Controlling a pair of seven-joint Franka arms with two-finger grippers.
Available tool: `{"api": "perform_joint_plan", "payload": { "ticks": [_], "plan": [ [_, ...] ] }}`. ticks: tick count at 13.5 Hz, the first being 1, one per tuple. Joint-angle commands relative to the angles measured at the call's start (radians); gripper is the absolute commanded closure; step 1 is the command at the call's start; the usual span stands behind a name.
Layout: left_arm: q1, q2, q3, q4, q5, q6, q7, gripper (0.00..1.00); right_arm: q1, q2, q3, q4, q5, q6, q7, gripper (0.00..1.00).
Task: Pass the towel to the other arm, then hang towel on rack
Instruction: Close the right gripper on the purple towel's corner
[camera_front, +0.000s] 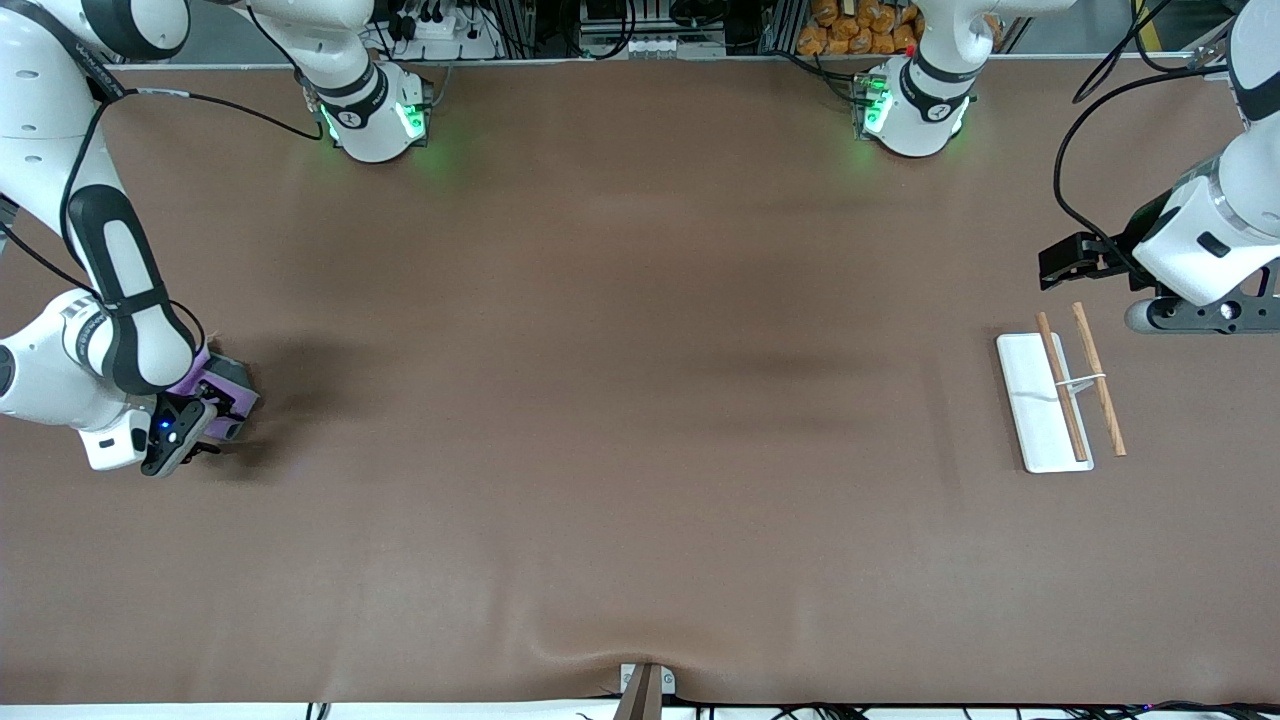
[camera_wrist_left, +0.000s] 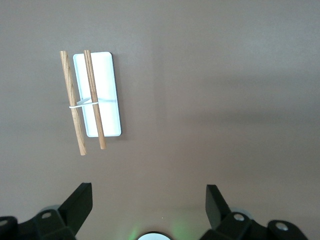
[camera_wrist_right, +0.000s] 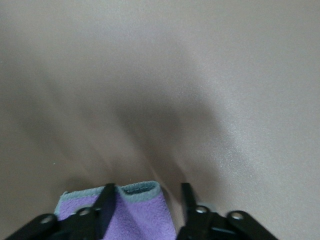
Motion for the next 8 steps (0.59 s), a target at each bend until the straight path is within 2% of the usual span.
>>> {"api": "perform_joint_plan", "payload": {
  "ticks": [1, 2, 3, 7, 8],
  "plan": [
    [-0.002, 0.002, 0.0, 0.0, -0.011, 0.013, -0.004, 0.0, -0.017, -0.006, 0.015, -0.008, 0.025, 0.005, -0.036, 0.78],
    [-0.002, 0.001, 0.0, 0.002, -0.011, 0.013, -0.004, 0.0, -0.017, -0.008, 0.015, -0.008, 0.025, 0.004, -0.036, 0.91],
    [-0.002, 0.002, 0.0, 0.002, -0.011, 0.013, -0.004, 0.0, -0.014, -0.009, 0.015, -0.008, 0.025, 0.001, -0.034, 1.0],
    [0.0, -0.001, 0.0, 0.003, -0.015, 0.013, -0.001, 0.0, -0.017, -0.017, 0.029, 0.003, 0.036, -0.048, -0.019, 1.0],
    [0.001, -0.002, 0.0, 0.005, -0.015, 0.013, 0.002, 0.0, -0.013, -0.02, 0.029, 0.006, 0.071, -0.071, -0.013, 1.0]
  ]
}}
